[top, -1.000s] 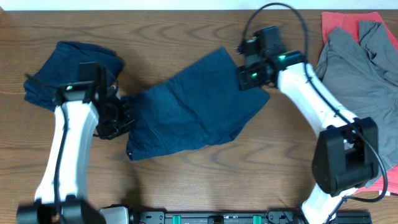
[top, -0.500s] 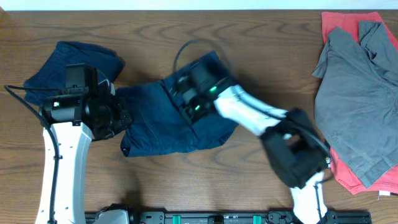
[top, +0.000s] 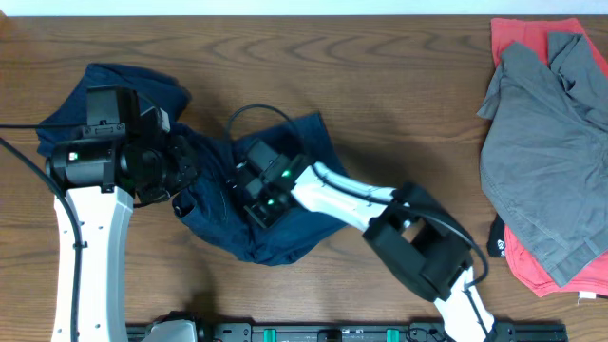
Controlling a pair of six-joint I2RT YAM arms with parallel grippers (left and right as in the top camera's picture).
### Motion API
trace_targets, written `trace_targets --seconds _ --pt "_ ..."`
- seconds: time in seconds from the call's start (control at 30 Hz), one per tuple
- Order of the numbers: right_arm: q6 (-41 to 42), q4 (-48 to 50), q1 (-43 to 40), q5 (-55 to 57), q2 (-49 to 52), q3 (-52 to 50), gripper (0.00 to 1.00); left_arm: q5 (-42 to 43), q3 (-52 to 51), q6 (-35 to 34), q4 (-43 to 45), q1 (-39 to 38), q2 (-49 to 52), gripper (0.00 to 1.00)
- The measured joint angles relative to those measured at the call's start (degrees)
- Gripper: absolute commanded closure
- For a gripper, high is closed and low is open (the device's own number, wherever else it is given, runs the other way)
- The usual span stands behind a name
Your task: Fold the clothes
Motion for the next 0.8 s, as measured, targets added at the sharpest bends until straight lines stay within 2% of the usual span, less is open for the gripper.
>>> trace_targets --seconds 0.1,0.33,0.53,0.8 --pt "1.1 -5.0 -4.0 4.6 -3.7 -0.1 0.99 0.0 0.0 0.0 -0.1 0.0 0.7 0.94" --pt "0.7 -18.1 -19.8 16.6 -17.9 0.7 0.99 0.3 0.0 -1.1 0.4 0.0 2.2 0.94" --pt "-3.7 -24.1 -27.0 18.6 -15.9 0.2 0.99 1.9 0.0 -2.7 1.5 0.0 2.2 0.94" --pt "-6.3 -19.6 -26.9 15.5 -13.2 -7.1 0.99 3.0 0.0 -4.6 2.5 0.0 2.2 0.94"
